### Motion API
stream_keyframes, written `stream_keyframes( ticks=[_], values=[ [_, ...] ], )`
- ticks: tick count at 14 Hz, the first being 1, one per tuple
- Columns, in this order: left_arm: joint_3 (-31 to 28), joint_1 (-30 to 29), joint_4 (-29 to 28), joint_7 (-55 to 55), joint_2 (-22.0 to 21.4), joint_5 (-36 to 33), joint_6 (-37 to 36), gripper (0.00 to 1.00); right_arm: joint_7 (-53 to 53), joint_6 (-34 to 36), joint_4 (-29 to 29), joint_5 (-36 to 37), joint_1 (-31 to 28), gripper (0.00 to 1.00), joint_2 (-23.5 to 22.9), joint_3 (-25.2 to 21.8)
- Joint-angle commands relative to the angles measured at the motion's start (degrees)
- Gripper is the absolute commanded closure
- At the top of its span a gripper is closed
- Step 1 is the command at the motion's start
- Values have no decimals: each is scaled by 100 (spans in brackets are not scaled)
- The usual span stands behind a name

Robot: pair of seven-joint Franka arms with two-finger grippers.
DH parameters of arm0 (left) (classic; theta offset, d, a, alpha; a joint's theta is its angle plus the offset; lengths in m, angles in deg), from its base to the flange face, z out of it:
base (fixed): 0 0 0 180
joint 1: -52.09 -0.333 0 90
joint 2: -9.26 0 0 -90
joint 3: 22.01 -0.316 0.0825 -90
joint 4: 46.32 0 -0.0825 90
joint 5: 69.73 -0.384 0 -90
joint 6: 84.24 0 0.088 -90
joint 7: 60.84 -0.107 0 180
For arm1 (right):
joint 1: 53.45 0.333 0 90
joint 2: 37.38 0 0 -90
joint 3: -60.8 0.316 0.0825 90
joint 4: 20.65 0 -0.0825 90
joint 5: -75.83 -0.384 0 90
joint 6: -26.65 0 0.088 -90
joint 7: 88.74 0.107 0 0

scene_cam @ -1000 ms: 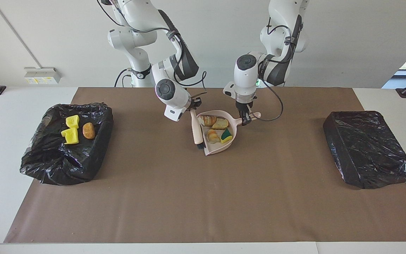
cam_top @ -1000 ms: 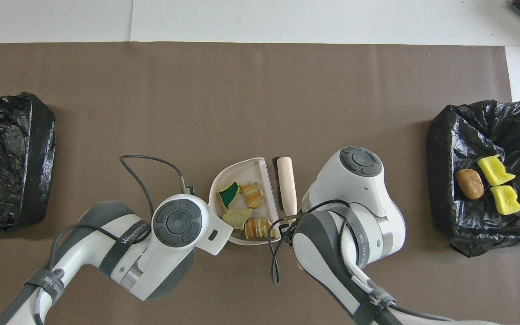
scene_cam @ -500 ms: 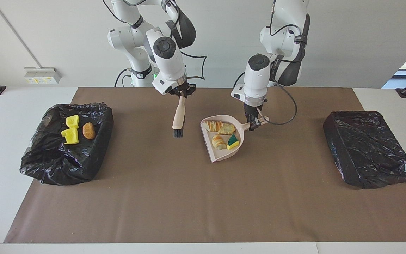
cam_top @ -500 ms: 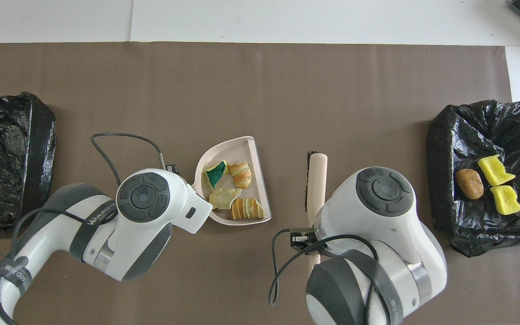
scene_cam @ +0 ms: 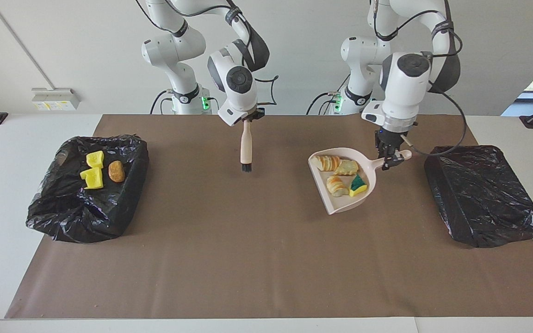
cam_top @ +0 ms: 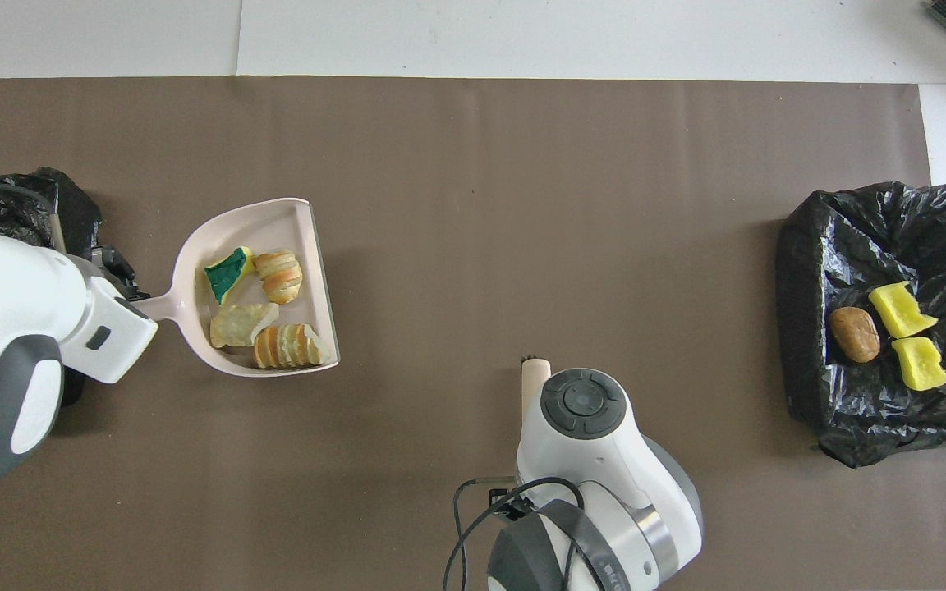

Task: Sweep and dump trash in bin
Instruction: 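Carry the loaded dustpan with the left gripper over the nearby black bin, then tip the dustpan with the left gripper to dump scraps into the bin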

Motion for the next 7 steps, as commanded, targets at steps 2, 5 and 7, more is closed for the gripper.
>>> stream_keyframes(
  ticks=[2, 5, 7],
  values=[
    [69, -1410, 448, -961, 64, 444, -505, 100, 309, -396, -43, -307, 348, 100, -217, 4],
    [60, -2553, 1097, -2129, 414, 709, -498, 100, 230, -825, -445, -307, 497, 100, -182, 4],
    [60, -2986, 1571, -2562, 687, 631, -436, 100, 80, -783, -561, -281, 497, 100, -103, 4]
  ],
)
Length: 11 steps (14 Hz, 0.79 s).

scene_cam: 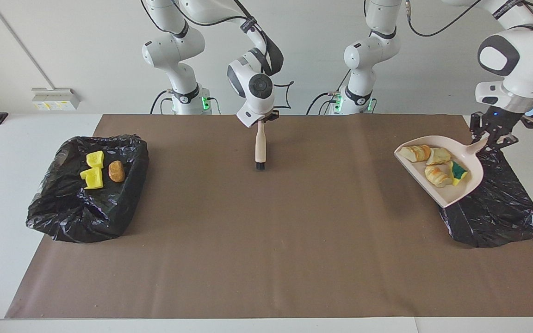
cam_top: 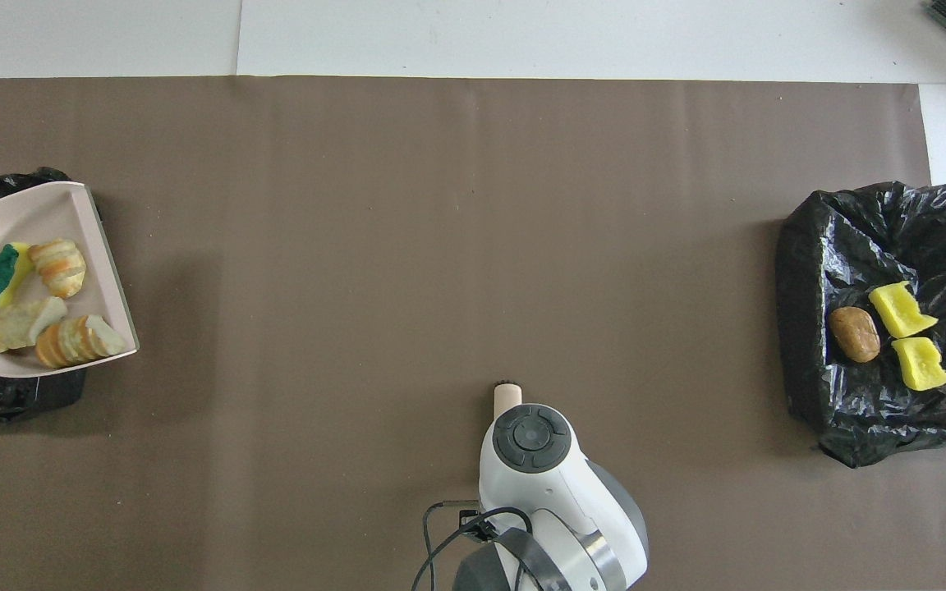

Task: Sweep and dump trash in bin
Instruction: 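Tip the dustpan with the left gripper to dump scraps into the bin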

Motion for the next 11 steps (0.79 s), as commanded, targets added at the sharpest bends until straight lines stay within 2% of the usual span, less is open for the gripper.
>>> stream_keyframes(
  ticks=[1, 5, 6, 7, 8, 11],
  values=[
    [98, -453, 877, -438, 506, -37, -151, 100, -160, -147, -264, -75, 2, 100, 194, -3],
    [-42, -648, 1011, -545, 630, -1135, 357, 100, -160, -130, -194, -23, 11, 100, 150, -3],
    [-43, -665, 1011, -519, 648, -1267, 437, 100, -160, -121, -185, -14, 2, 94, 150, -3],
    [-51, -648, 1003, -414, 709, -1599, 585, 100, -177, -95, -185, 4, 2, 56, 141, -12],
    [-43, -656, 1003, -256, 735, -2177, 857, 100, -186, -112, -159, 56, -6, 1, 132, -21],
    [-43, -551, 950, 272, 718, -3173, 956, 100, -274, -103, 192, 241, -216, 0, 158, -47]
  ],
)
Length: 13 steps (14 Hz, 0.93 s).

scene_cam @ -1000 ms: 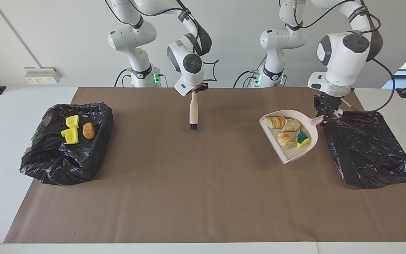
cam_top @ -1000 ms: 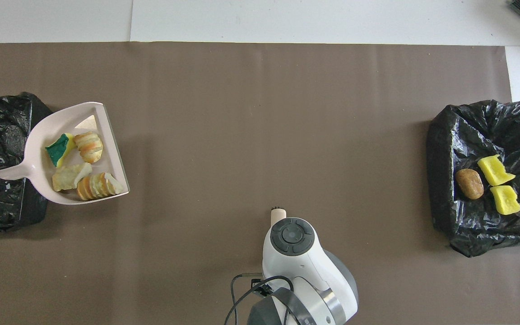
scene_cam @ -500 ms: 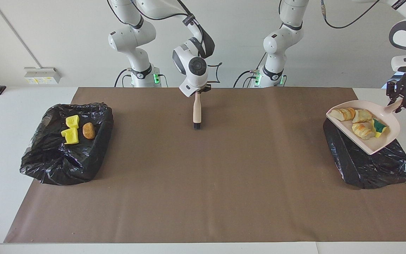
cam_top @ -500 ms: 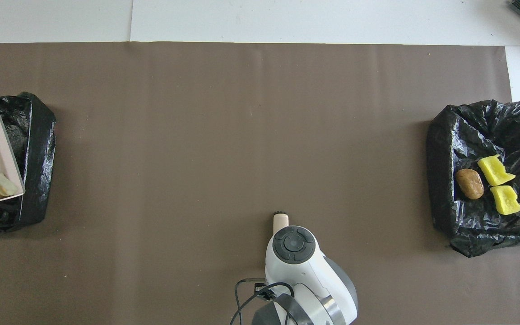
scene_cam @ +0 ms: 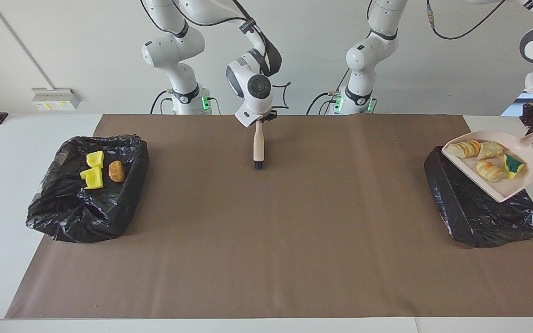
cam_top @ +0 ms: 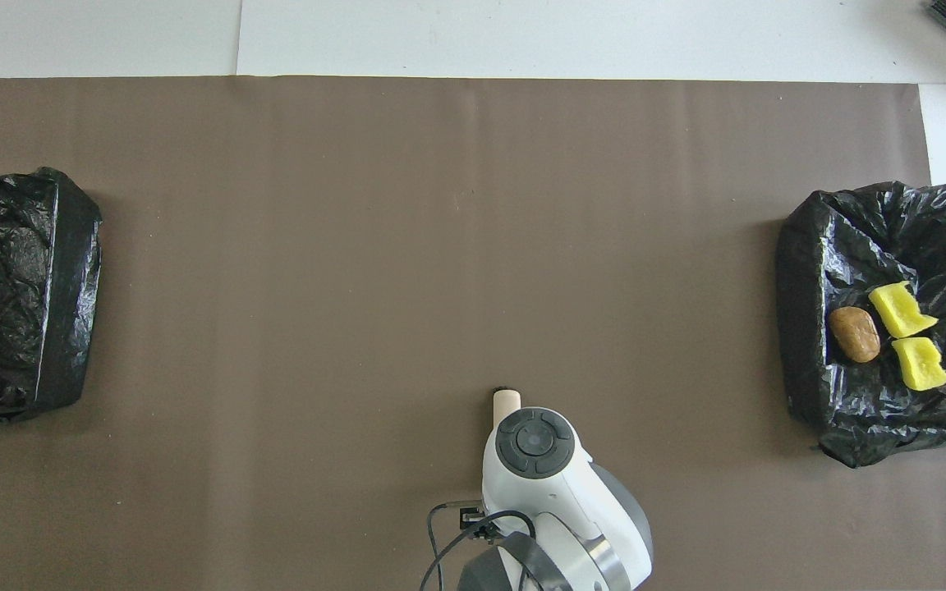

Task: Sweep and dump trash in bin
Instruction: 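Tip the dustpan with the left gripper to dump scraps into the bin, then lay the brush on the mat and withdraw the right gripper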

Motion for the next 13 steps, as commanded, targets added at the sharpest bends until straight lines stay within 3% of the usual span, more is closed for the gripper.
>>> stream_keyframes(
  ticks=[1, 8, 13],
  values=[
    [9, 55, 44, 261, 4, -690, 54, 100, -201, -36, 238, 119, -319, 0, 127, -32],
    [35, 309, 26, 621, -49, -2051, 45, 100, -218, 446, 1476, 839, -1347, 0, 523, -41],
    [70, 318, 26, 823, -260, -2046, -95, 100, -814, 735, 2259, 1192, -2349, 0, 531, -50]
  ],
)
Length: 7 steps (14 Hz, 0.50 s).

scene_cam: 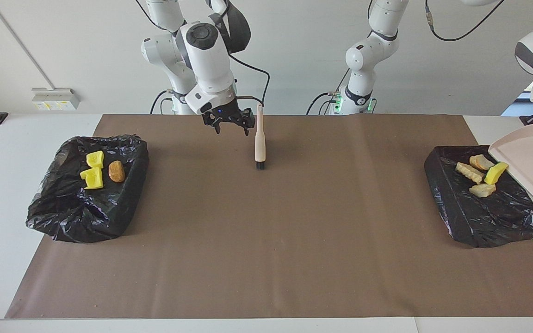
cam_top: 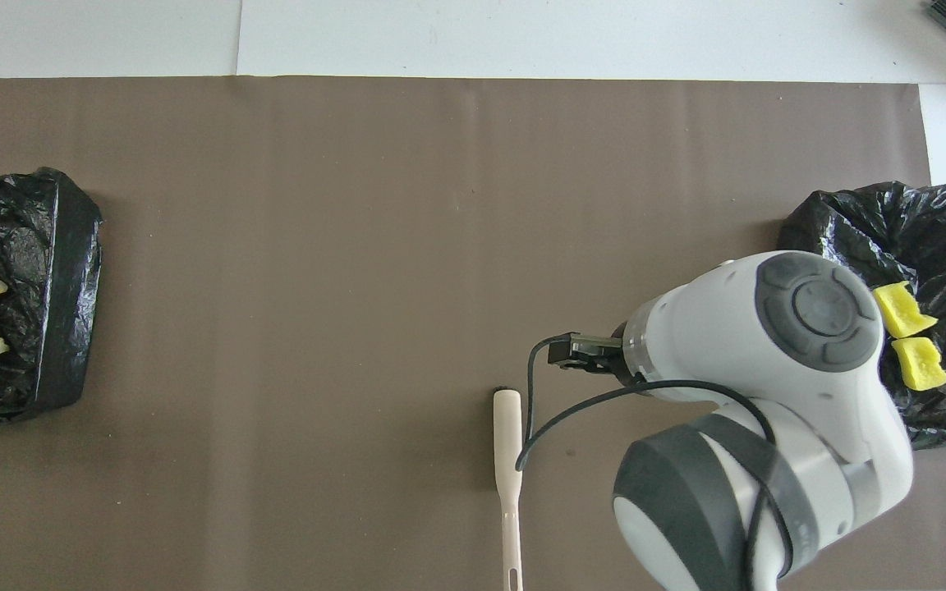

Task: Sweep and dump trash in bin
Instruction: 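Lay the brush on the mat and withdraw the right gripper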

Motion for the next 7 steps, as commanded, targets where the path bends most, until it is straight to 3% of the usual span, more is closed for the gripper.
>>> stream_keyframes(
  ticks=[1, 3, 7],
  values=[
    [-1, 57, -14, 127, -116, 102, -124, 100, -558, 403, 434, 141, -462, 0, -65, 50],
    [-10, 197, -40, 74, -116, 1013, -211, 100, -849, 613, 715, 377, -682, 0, -57, 41],
    [-1, 408, -40, 118, -116, 1911, -607, 100, -965, 1422, 1594, 641, -1025, 0, -48, -29]
  ],
)
